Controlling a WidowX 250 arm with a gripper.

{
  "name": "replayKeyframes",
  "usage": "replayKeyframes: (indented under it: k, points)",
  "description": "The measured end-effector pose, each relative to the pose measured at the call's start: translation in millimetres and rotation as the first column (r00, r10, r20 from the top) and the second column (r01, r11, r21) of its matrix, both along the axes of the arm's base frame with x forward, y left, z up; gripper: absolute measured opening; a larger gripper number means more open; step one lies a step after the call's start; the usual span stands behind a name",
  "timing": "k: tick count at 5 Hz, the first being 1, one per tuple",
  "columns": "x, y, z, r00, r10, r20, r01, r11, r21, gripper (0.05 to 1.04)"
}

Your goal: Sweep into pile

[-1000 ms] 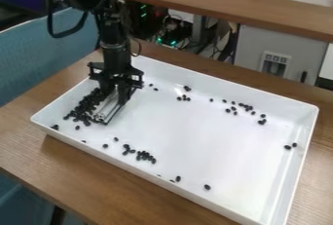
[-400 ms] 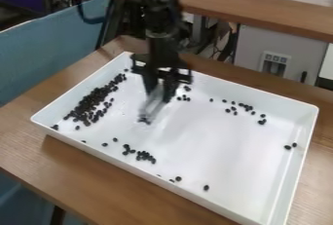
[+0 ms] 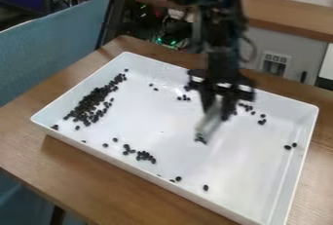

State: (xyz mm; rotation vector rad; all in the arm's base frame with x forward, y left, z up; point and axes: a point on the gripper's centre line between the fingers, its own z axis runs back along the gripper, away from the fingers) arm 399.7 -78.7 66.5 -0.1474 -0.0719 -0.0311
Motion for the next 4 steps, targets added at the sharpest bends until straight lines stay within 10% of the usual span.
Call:
replayKeyframes:
  k: [2,4]
  points:
    - [10,-83,-23.4,0.995,-0.098,-0.01,0.098,0.995,0.009,0.38]
    - [25,-92,-39.4,0.997,-0.073,-0.031,0.073,0.997,0.004,0.38]
